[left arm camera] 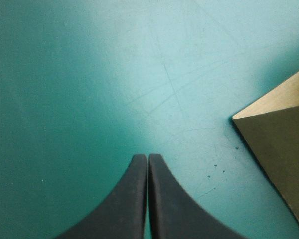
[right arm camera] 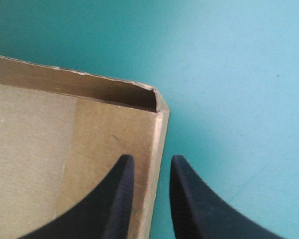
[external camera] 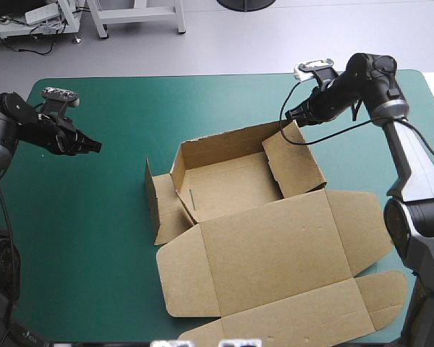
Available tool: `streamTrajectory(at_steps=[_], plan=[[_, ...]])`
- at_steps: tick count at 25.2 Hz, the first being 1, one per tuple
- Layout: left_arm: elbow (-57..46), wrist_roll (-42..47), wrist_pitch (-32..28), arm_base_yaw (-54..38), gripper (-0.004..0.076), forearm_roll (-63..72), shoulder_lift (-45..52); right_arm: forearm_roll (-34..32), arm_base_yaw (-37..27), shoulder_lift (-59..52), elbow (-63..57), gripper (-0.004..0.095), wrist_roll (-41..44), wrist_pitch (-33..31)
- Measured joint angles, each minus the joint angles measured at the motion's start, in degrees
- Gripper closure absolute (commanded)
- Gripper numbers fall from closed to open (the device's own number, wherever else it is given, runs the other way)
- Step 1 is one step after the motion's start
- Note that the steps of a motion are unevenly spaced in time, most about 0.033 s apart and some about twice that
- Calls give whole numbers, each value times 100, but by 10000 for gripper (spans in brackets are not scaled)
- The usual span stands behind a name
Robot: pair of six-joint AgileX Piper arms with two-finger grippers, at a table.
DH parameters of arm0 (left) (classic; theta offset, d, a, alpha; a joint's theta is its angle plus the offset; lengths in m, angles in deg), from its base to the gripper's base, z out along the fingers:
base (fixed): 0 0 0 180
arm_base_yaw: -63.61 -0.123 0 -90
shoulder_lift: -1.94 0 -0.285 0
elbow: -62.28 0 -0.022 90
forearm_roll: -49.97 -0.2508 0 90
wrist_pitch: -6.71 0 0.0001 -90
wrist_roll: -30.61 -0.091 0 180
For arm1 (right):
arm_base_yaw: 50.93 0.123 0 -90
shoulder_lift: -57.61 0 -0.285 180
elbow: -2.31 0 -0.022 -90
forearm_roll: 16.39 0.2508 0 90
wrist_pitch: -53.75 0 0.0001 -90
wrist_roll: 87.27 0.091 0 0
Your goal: Fold the box
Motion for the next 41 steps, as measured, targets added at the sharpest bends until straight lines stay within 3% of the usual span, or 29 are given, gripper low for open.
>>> streamTrajectory(at_steps=[8, 18, 23, 28, 34, 41], plan=[[0, 0, -22, 0, 729, 0, 0, -17, 0, -771, -26, 642, 424, -46], [0, 0, -22, 0, 729, 0, 0, -183, 0, -1034, -1568, 641, 237, -46], [0, 0, -33, 0, 729, 0, 0, -173, 0, -986, -1822, 512, -39, -26], [0, 0, -37, 0, 729, 0, 0, -131, 0, -748, -1822, 504, -80, -23], [0, 0, -37, 0, 729, 0, 0, 9, 0, -399, -1822, 571, -137, 14], [0, 0, -37, 0, 729, 0, 0, 542, 0, -182, -1822, 714, -257, 609]])
